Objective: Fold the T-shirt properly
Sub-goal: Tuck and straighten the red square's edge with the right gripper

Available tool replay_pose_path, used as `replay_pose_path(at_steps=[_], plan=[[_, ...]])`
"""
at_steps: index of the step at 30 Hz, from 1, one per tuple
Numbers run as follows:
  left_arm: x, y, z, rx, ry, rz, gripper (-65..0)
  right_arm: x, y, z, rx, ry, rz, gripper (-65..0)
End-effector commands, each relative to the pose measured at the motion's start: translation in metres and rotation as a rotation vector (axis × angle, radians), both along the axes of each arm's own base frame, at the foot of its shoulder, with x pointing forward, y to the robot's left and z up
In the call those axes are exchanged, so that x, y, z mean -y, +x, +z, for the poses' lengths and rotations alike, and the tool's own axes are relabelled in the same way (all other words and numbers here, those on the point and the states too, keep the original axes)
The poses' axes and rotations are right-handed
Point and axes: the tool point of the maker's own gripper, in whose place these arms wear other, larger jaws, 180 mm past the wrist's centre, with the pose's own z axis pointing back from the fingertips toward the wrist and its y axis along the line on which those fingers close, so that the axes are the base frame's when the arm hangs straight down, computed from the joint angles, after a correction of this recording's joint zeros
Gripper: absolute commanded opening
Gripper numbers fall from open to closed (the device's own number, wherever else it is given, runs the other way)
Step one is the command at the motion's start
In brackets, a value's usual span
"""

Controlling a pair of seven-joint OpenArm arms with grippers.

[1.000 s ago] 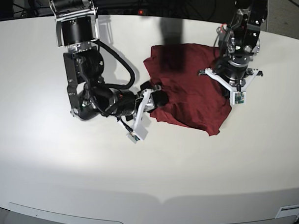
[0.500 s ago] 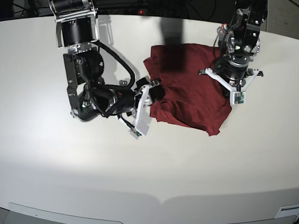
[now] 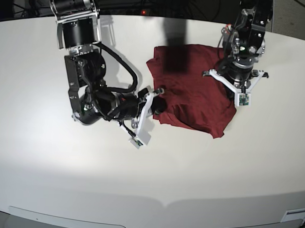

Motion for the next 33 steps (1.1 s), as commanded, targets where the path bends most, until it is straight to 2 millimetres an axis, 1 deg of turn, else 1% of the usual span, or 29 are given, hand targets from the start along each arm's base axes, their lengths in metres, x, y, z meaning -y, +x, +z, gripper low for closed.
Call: replay_pose_path(at_steps=[1, 3, 7, 8, 10, 11, 12, 13, 15, 18, 22, 24, 29, 33], plan=[[-0.001, 0.007, 0.009, 0.037, 0.009, -0.004, -65.0, -0.003, 0.018, 0.023, 0.074, 0.027, -0.004, -65.0], [-0.001, 0.007, 0.009, 0.037, 0.008, -0.004, -65.0, -0.003, 0.022, 0.026, 0.082, 0.017, 0.001, -65.0], [-0.001, 0.007, 0.009, 0.037, 0.008, -0.004, -65.0, -0.001, 0.022, 0.025, 0.08, 0.003, 0.007, -65.0], [-0.001, 0.007, 0.009, 0.037, 0.008, -0.004, -65.0, -0.002, 0.022, 0.025, 0.079, 0.004, 0.007, -63.1], [-0.001, 0.007, 0.01, 0.038, 0.008, -0.004, -65.0, -0.001, 0.022, 0.024, 0.08, -0.004, 0.006, -47.2], [-0.001, 0.007, 0.01, 0.038, 0.008, -0.004, -65.0, 0.002, 0.023, 0.021, 0.083, -0.025, 0.005, -41.2], [-0.001, 0.007, 0.01, 0.038, 0.008, -0.004, -65.0, 0.005, 0.024, 0.018, 0.087, -0.05, 0.002, -37.3], [-0.001, 0.007, 0.01, 0.038, 0.008, -0.004, -65.0, 0.007, 0.025, 0.015, 0.091, -0.071, -0.002, -35.9], [-0.001, 0.007, 0.01, 0.038, 0.009, -0.004, -65.0, 0.009, 0.028, 0.013, 0.101, -0.077, -0.014, -35.9], [-0.001, 0.007, 0.01, 0.038, 0.008, -0.004, -65.0, 0.008, 0.027, 0.007, 0.078, -0.069, -0.019, -35.9], [-0.001, 0.006, 0.009, 0.035, 0.008, -0.004, -65.0, 0.001, 0.015, -0.018, -0.021, -0.059, -0.014, -35.9], [-0.001, 0.006, 0.009, 0.032, 0.009, -0.004, -65.0, -0.004, 0.01, -0.026, -0.055, -0.058, -0.003, -35.9], [-0.001, 0.006, 0.009, 0.032, 0.008, -0.004, -65.0, -0.014, -0.001, -0.026, -0.087, -0.043, 0.044, -36.0], [-0.001, 0.006, 0.009, 0.034, 0.009, -0.004, -65.0, -0.019, -0.009, -0.019, -0.14, -0.01, 0.088, -36.0]])
